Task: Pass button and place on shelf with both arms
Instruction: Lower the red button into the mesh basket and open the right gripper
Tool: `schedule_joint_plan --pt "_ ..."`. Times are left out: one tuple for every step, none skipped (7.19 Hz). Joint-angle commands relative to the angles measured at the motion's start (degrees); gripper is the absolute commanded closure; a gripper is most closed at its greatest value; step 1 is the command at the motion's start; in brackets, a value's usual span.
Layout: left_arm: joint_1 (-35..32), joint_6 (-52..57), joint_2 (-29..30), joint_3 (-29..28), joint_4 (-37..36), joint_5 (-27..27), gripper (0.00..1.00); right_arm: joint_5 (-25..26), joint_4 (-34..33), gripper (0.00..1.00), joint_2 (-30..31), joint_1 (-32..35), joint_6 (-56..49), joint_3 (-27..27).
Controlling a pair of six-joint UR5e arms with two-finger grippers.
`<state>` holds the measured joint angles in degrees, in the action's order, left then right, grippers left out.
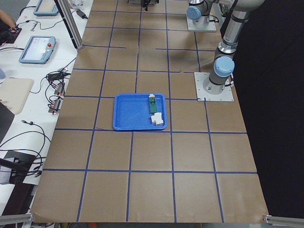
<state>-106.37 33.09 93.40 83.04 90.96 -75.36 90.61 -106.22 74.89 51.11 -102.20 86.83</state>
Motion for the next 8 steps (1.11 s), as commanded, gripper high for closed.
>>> schedule_joint_plan --pt "0.1 0.22 -0.41 0.02 0.09 -0.23 0.0 -0.52 3.36 0.05 6.2 2.65 7.76 0.62" --pt "0.02 0.31 -0.59 0.02 0.44 -0.4 0.0 -0.35 7.13 0.02 8.93 6.59 14.5 0.62" --pt "0.11 0.4 -0.68 -0.07 0.53 -0.4 0.0 0.09 11.35 0.02 12.09 11.15 22.05 0.71" --pt "0.02 0.31 -0.85 0.1 0.7 -0.49 0.0 0.09 13.56 0.02 14.47 15.46 30.05 0.71" --pt "0.02 0.31 -0.94 0.19 0.71 -0.49 0.0 -0.08 15.85 0.01 15.89 19.25 34.83 0.89" --pt "0.11 0.4 -1.03 0.19 0.71 -0.49 0.0 -0.6 18.05 0.0 16.78 22.51 44.18 0.89" --pt "0.11 0.4 -1.03 0.19 0.71 -0.66 0.0 -0.61 17.98 0.0 17.13 27.06 50.02 0.89" --pt "0.11 0.4 -1.03 0.19 0.71 -0.67 0.0 -0.52 17.98 0.0 17.22 31.02 57.39 0.89"
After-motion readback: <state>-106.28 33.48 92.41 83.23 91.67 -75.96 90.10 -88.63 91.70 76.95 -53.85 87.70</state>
